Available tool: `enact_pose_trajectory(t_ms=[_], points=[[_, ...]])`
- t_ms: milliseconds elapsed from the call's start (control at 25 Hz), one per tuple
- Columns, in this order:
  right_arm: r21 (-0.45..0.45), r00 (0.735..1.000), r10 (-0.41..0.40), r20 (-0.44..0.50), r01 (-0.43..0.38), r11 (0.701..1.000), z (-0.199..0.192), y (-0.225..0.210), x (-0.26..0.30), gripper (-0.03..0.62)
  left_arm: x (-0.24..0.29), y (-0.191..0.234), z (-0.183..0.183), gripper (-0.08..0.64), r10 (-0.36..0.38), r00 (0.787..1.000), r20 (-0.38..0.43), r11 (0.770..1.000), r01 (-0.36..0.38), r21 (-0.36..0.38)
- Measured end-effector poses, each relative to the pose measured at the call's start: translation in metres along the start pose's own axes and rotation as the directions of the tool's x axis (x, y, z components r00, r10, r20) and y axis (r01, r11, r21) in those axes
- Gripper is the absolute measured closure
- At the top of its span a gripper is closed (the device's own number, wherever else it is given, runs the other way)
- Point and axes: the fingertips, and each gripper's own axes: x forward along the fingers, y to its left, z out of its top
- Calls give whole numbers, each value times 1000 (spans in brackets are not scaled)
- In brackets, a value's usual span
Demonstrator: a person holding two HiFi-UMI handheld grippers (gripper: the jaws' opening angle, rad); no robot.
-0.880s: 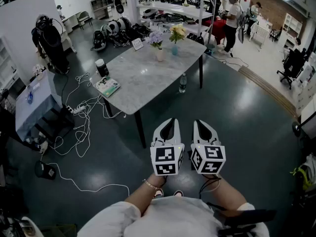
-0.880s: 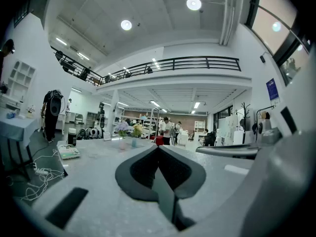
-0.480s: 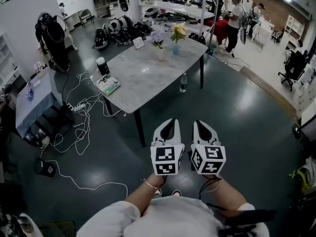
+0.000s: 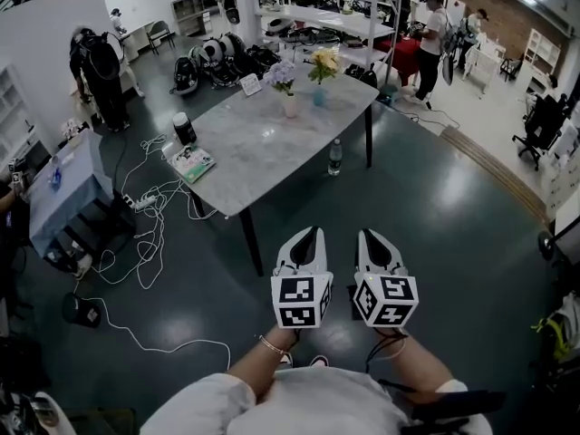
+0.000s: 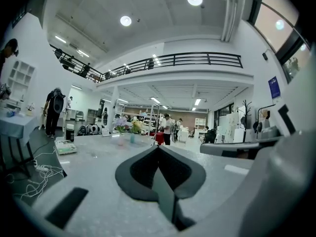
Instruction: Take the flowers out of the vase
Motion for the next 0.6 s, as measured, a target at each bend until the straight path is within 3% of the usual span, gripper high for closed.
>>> enact_pose_trajectory(t_ms=[320, 600], points=[[8, 1000, 11, -11, -11, 1000, -1, -48, -1, 588, 21, -24, -6, 558, 11, 1000, -8, 1000, -11, 14], [11, 998, 67, -8, -67, 998, 4, -58, 15, 588, 41, -23, -3, 558, 28, 1000, -10, 999, -27, 25]])
